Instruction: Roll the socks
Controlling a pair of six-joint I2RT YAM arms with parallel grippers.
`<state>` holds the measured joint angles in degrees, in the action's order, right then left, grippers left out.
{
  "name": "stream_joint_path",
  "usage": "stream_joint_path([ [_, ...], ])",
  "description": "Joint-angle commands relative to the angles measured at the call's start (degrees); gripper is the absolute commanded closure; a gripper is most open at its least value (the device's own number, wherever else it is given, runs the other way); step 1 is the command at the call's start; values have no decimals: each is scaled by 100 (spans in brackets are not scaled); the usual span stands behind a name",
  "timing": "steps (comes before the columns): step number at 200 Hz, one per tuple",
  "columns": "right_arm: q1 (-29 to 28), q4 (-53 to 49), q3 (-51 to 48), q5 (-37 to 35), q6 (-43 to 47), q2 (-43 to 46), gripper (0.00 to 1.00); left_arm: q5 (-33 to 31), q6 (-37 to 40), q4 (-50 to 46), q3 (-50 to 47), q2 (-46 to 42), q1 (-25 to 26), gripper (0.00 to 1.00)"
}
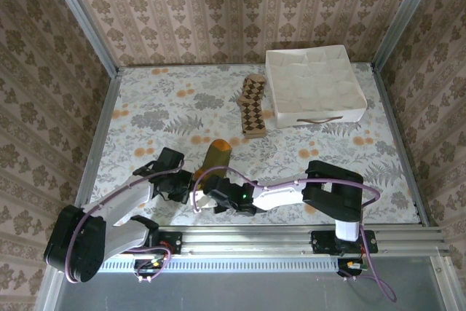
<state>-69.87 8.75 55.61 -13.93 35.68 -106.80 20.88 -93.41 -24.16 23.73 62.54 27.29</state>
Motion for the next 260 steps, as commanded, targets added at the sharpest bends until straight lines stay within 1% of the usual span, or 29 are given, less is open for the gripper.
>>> stream_joint_path([
  [1,304,-956,4,564,-574,-250,100,-621,181,-1235,-44,-205,-47,78],
  [19,465,-1267,78,1185,-826,-261,100,-676,182,-1319,107,-507,-75,61],
  [22,481,-1304,89,1254,-867,-274,100,-674,182,-1329,128,-555,-224,59],
  [32,579,-1472,168,1588,-985,-317,100,-649,182,-1388,171,-694,-314,52],
  [44,676,-1598,250,1870,-1155,-373,100,-638,178,-1435,201,-854,-401,47],
  [56,805,-1736,325,2228,-1336,-446,100,-672,141,-1423,179,-1051,-471,45],
  [79,1018,-1921,491,2815,-1685,-608,100,-876,23,-1136,9,-1597,-521,44],
  [102,1195,-2027,577,3261,-1912,-740,100,-869,-31,-749,-139,-1901,-510,45],
  [128,1444,-2075,619,3809,-2176,-864,100,-785,127,-394,-130,-1824,-309,46],
  [140,1588,-2048,605,4053,-2294,-900,100,-809,125,-283,-131,-1735,-155,47],
  [147,1658,-2038,591,4165,-2355,-908,100,-829,102,-197,-147,-1672,-153,48],
  [149,1677,-2036,589,4198,-2373,-916,100,-835,87,-173,-153,-1650,-15,49],
  [152,1704,-2047,589,4241,-2395,-926,100,-852,75,-143,-149,-1622,58,50],
  [184,1994,-2111,619,4829,-2570,-1037,100,-1038,-62,141,-168,-1287,422,55],
  [230,2220,-2178,619,5067,-2704,-1237,100,-1128,-152,229,-123,-960,619,57],
  [260,2280,-2172,582,5076,-2735,-1311,100,-1122,-183,544,-192,-740,629,56],
])
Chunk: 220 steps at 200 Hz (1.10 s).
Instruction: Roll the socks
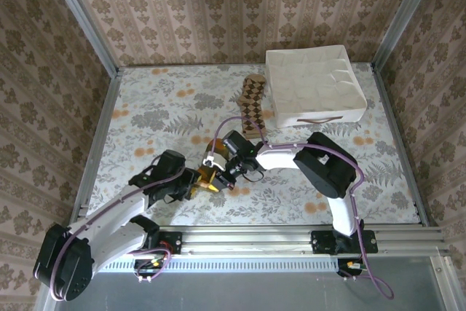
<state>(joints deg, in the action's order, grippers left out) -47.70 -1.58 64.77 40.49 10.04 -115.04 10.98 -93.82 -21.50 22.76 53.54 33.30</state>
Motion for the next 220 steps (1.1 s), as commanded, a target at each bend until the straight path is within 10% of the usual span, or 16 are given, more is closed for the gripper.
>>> stream_joint_path([
  [1,62,-1140,-334,-362,-175,-490,100,-127,-139,290,-96,172,28,56],
  [65,202,-1282,-210,-373,-211,-672,100,-68,-52,682,-132,948,67,60],
  [112,147,-876,-406,-802,21,-224,96,330,-475,-519,-21,1236,161,100],
  [152,-602,1178,-1801,-2605,588,1616,59,272,-1033,-1724,314,1203,274,100],
  [220,-2233,1636,-2032,-5407,1547,2021,53,308,-1019,-1962,724,1713,265,100],
])
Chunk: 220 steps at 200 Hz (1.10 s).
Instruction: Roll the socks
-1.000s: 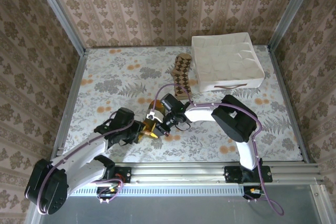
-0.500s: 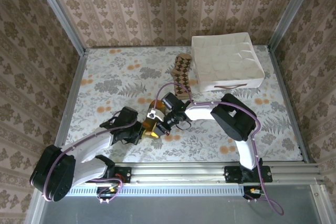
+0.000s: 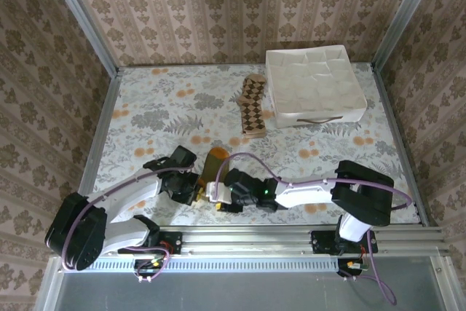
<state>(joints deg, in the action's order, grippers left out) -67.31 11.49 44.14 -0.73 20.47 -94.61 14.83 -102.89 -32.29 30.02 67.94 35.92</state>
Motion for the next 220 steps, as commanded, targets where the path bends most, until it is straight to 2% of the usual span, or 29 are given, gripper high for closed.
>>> stream_joint_path([
  [1,-282,328,41,-1296,516,-27,53,-77,-106,-879,1,277,-2,100],
  [41,-513,225,473,-1485,941,-489,53,-30,40,-811,149,547,-41,100],
  [64,-528,226,607,-1569,1001,-780,57,-24,113,-780,188,580,-68,100],
  [75,-519,187,673,-1564,1014,-892,61,-9,161,-754,197,588,-85,100],
  [119,-412,-250,886,-1800,708,-1289,89,14,331,-763,219,378,-185,100],
  [138,-274,-544,813,-1539,361,-1257,100,-104,544,-867,280,-5,-318,75],
  [156,-127,-773,704,-987,110,-1204,100,-211,920,-996,385,-446,-554,52],
  [171,39,-867,571,-422,-119,-1153,100,-198,1320,-1007,451,-723,-772,40],
  [192,343,-941,482,455,-479,-1161,100,-73,1798,-980,476,-941,-938,37],
  [220,704,-996,446,1240,-751,-1261,100,-23,2094,-956,509,-1018,-939,39],
])
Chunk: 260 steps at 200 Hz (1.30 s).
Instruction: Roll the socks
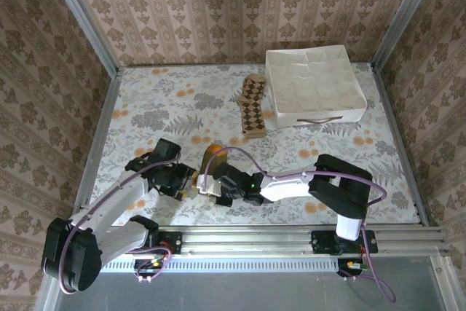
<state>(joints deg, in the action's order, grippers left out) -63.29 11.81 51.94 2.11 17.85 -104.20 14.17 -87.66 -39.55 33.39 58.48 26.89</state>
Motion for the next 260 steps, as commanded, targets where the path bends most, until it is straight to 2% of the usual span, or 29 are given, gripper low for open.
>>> stream_joint_path([
  [1,309,-1026,-334,988,-495,-306,100,42,573,-229,175,-72,-36,40],
  [59,888,-1189,-282,1851,-870,-569,100,-196,310,180,57,-91,521,49],
  [124,1348,-1490,-48,2419,-1272,-886,100,-301,162,803,-227,170,677,54],
  [151,1445,-1583,41,2543,-1399,-974,100,-271,0,1177,-376,238,691,53],
  [204,1633,-1709,165,2705,-1686,-1186,100,-248,-157,1323,-488,426,756,47],
  [260,1787,-2004,382,2983,-1845,-1465,100,-288,-208,1592,-566,695,782,46],
])
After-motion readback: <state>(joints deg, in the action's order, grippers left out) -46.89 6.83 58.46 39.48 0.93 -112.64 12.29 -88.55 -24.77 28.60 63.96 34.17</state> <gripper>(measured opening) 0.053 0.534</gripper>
